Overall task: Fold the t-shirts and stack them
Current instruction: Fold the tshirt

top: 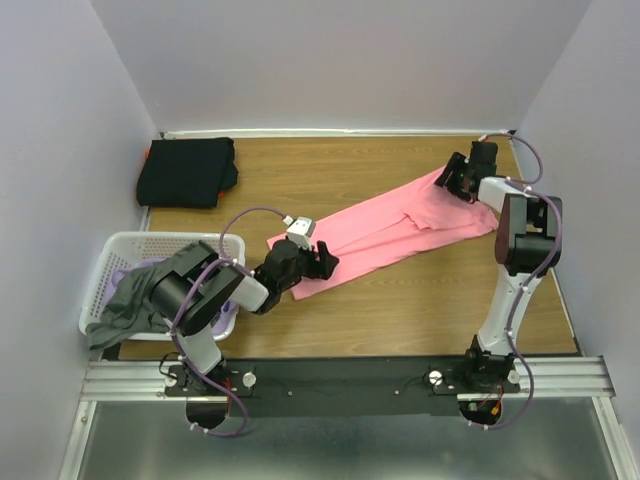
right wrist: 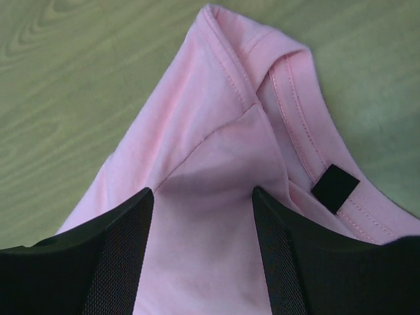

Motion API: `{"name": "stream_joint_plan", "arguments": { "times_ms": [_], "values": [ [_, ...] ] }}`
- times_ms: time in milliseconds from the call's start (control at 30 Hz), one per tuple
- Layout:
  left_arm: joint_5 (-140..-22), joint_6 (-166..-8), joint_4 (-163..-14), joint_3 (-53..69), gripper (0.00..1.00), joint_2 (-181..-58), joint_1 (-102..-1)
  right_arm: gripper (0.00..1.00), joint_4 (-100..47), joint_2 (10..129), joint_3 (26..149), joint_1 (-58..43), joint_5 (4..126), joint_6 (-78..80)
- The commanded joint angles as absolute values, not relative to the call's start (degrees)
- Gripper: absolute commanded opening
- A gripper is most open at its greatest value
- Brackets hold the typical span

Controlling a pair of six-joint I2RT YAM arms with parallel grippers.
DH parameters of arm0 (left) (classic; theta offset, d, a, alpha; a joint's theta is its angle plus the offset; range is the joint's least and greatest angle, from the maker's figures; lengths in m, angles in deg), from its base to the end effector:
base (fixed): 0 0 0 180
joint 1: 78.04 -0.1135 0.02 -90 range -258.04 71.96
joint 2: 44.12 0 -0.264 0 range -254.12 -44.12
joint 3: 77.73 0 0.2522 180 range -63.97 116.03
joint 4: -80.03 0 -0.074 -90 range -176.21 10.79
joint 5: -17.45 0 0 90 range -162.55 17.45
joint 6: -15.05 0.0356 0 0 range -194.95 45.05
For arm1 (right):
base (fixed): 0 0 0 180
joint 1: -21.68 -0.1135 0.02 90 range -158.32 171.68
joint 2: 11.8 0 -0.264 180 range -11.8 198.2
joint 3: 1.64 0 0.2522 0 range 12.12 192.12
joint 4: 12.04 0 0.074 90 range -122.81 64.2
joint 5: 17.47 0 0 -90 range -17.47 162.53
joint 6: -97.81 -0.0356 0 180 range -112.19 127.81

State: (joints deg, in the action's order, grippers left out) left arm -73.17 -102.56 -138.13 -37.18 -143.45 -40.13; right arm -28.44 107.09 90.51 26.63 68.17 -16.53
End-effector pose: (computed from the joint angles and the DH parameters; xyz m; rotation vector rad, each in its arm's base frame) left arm 0.2334 -0.1822 0.1197 0.1879 2.0006 -0.7618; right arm 0.4512 -0.0364 0.1563 0.5531 2.2688 0.2580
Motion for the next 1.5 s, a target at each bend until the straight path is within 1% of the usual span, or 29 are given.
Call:
{"name": "stream_joint_plan", "arguments": {
  "times_ms": [0,333,467,600,767,833,933,1067,1100,1167,1300,1467],
  "values": [
    [-78.7,-107.4,-134.6,-41.5,0.76,-144.8,-36.6,0.7,-37.0,114.1,95.9,26.1,66.2,-14.3],
    [-82.9,-114.9,-141.3,-44.2,0.76,-147.2,-27.4,0.7,-45.1,124.4,113.2,21.9,66.4,-12.7],
    [-84.6,-117.1,-146.2,-44.8,0.76,-148.0,-23.3,0.7,-48.2,127.9,121.2,18.1,66.7,-12.8],
    [-84.5,-118.4,-150.1,-44.9,0.76,-148.7,-20.0,0.7,-49.8,129.9,125.0,15.3,66.9,-12.9],
    [-82.3,-117.0,-150.2,-44.8,0.76,-144.8,-19.4,0.7,-49.8,127.9,126.6,13.2,67.2,-12.6],
    [-81.0,-114.9,-146.3,-43.8,0.76,-140.9,-19.3,0.7,-49.7,125.0,126.5,12.8,67.0,-12.0],
    [-78.7,-112.2,-139.6,-41.3,0.76,-135.4,-19.2,0.7,-49.7,118.7,125.2,12.9,67.0,-11.3],
    [-74.0,-109.6,-131.6,-39.4,0.76,-128.7,-18.7,0.7,-49.0,108.8,119.4,12.9,68.7,-10.1],
    [-73.0,-109.2,-129.3,-39.3,0.77,-126.9,-18.7,0.7,-48.5,106.4,116.2,12.8,69.0,-10.1],
    [-70.3,-108.3,-125.8,-38.7,0.77,-126.2,-18.6,0.7,-48.2,101.0,112.7,12.9,69.6,-10.2],
    [-70.1,-109.0,-124.4,-39.4,0.77,-127.8,-18.3,0.7,-47.2,94.3,102.8,12.9,70.4,-11.2],
    [-69.3,-110.4,-124.5,-40.4,0.77,-129.5,-16.3,0.7,-43.2,89.1,90.0,12.9,70.9,-13.1]
  ]
}}
